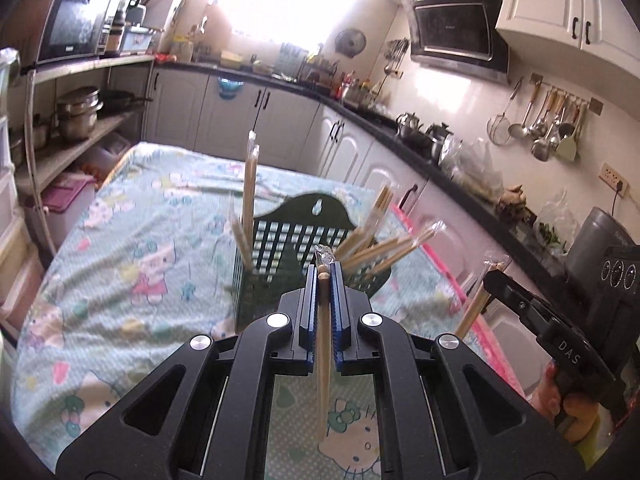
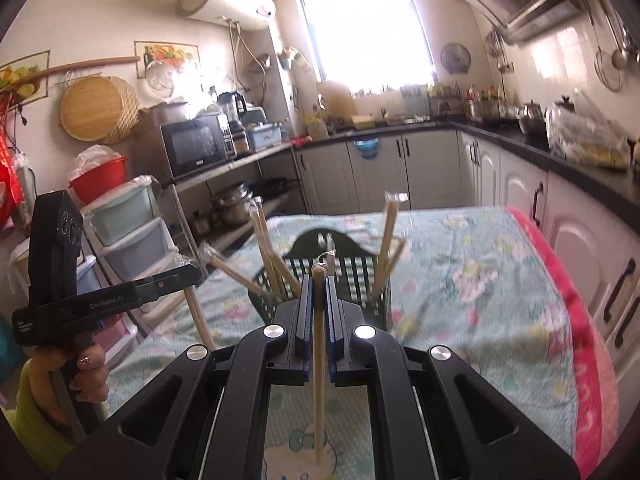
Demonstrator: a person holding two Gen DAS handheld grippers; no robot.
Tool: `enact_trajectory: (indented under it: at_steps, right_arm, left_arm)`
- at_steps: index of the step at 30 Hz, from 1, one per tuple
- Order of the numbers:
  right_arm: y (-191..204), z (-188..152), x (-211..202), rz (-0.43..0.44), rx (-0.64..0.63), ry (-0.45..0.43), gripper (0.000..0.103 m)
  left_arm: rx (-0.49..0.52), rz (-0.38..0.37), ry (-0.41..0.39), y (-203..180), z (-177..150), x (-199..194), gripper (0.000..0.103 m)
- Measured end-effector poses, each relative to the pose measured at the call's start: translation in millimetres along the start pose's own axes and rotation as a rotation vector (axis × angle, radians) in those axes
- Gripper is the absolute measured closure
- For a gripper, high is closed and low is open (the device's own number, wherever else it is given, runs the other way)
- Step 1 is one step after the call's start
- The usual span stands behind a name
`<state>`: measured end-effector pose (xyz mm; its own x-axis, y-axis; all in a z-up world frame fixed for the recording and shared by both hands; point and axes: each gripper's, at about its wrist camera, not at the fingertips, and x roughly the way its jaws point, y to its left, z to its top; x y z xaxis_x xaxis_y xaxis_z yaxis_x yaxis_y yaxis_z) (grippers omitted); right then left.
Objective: Organize utensils
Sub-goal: 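Lift both held chopsticks upright and raise them above the green caddy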
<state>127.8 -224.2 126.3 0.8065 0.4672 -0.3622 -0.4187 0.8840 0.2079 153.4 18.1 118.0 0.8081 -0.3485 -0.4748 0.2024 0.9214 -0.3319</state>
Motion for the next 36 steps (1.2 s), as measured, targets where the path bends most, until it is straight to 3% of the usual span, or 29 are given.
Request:
enact_trajectory:
  at_steps: [17, 26, 36]
  right_arm:
    - [5, 64, -11, -0.04, -0.059, -0.179, 0.097]
    - [10, 102, -6, -0.112, -0.12, -0.3, 0.097]
    - [3, 117, 23, -0.131, -0.143, -0.349, 0.097]
  left_arm:
    - [0.072, 0.009, -0.135, -23, 54, -17, 0.1]
    - [0.102, 0.062, -0.204, -28, 84, -20, 0.1]
    - [0.06, 0.149, -0.291, -17, 117, -12, 0.1]
